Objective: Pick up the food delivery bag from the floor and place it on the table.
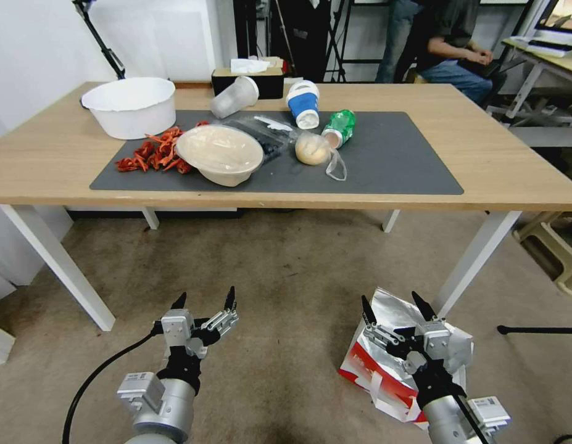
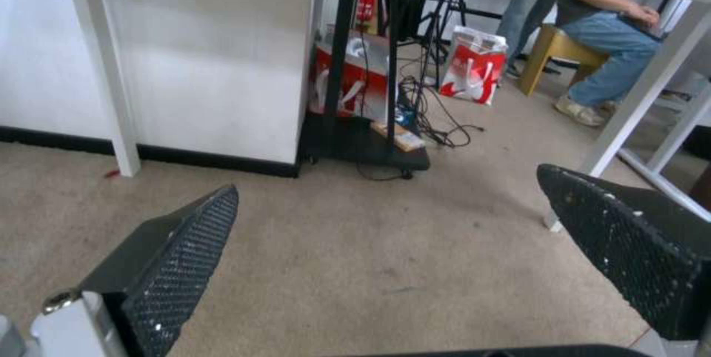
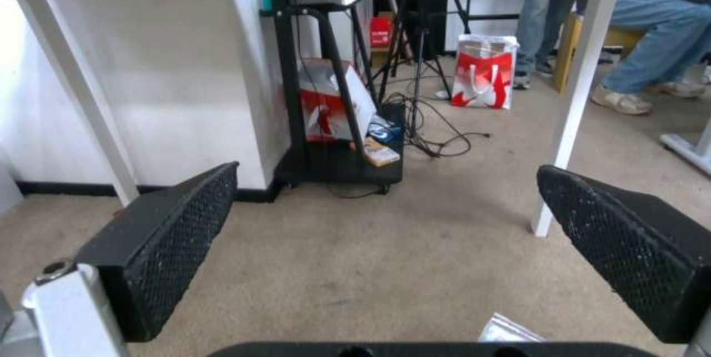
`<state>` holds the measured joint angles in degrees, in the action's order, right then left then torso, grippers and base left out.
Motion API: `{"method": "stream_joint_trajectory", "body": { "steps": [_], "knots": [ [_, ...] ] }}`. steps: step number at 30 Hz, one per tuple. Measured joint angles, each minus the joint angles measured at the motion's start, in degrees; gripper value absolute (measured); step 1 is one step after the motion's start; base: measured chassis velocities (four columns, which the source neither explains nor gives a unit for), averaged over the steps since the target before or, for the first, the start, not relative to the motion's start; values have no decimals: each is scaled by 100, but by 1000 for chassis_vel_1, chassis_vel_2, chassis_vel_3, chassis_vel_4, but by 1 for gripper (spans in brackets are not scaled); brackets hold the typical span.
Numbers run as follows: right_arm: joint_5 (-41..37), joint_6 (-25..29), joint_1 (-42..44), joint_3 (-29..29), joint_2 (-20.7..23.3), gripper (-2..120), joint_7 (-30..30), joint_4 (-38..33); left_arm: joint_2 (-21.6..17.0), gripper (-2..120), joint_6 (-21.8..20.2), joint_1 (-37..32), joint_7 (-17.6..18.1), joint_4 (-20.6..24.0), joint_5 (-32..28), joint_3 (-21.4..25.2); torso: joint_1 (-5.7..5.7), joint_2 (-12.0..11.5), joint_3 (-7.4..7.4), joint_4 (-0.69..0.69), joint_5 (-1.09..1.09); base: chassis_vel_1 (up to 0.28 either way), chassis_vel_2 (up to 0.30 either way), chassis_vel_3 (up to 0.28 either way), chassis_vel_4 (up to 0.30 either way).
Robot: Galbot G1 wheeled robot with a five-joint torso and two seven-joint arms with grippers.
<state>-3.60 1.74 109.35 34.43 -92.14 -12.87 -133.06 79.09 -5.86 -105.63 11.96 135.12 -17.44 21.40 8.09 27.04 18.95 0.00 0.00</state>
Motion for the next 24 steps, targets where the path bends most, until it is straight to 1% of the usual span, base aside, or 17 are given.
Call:
{"method": "stream_joint_trajectory", "body": {
  "steps": [3, 7, 11, 24],
  "knots": [
    [9, 0, -6, -7, 0, 100, 0, 9, -6, 100, 16, 5, -4, -27, -1, 0, -38, -98, -60, 0, 0, 0, 0, 0, 0],
    [12, 0, -9, -8, 0, 100, 0, 29, -10, 100, 26, 10, -4, -49, -4, -1, -55, -148, -93, 0, 0, 0, 0, 0, 0],
    [24, 5, -5, -2, 0, 100, -2, 53, -10, 100, 29, 32, -6, -66, -18, 0, -102, -285, -183, 0, 0, 0, 0, 0, 0],
    [29, 20, -16, 0, 0, 100, -17, 85, -8, 100, 46, 43, -12, -159, -17, -2, -196, -560, -361, 0, 0, 0, 0, 0, 0]
  ]
}}
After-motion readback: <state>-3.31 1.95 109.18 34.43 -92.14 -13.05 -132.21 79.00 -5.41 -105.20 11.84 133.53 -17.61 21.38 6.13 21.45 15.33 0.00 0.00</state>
